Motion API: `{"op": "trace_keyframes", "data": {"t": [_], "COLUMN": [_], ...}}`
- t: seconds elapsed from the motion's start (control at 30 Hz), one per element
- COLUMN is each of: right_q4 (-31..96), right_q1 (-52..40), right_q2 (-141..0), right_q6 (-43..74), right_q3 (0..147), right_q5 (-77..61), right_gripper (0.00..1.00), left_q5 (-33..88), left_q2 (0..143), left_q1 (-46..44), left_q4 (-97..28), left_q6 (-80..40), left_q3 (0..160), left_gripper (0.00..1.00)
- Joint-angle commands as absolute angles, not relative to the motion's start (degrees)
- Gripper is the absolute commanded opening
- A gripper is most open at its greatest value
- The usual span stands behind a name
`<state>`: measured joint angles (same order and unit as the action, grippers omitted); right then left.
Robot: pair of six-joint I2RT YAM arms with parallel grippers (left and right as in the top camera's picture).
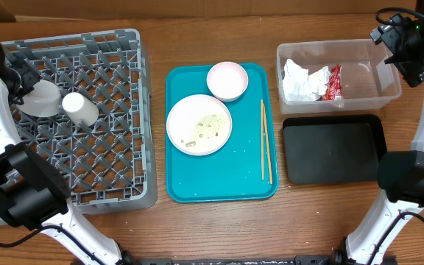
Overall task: Sort waste into correct bins and load items into the dishwasher
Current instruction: 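Open the left gripper to release the bowl and raise it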
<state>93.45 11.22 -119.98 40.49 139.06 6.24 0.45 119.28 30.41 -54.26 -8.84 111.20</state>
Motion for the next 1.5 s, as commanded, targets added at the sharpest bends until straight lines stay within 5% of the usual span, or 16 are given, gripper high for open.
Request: {"op": "trace_keyframes", "data": {"t": [0.0,0.73,1.17,1.47], "right_q4": [93.2,93.2,93.2,93.2], "right_q1": [11.3,11.3,11.3,11.3], "right_q2": [-119.6,-119.6,-119.6,-119.6], "right_q6": [40.7,40.7,40.7,40.7], "right_q3": [139.1,139.1,139.1,139.1], "right_q5": [6.8,6.8,6.8,6.8], "right_gripper": [1.0,1.0,1.0,1.0], "left_q5": [-3.9,3.3,-17.2,-2.7], "left_q2": [120.3,120.7,115.9,108.2], "left_q1": [30.9,30.8,30.9,30.8], "left_q4": [-54.4,-53.2,-54.6,-54.7], "left_q6": [-8.1,-2.2,-14.9,-15.6], "left_q3": [111.3,106.5,106.7,106.8], "left_gripper": [0.04,0.04,0.04,0.04]}}
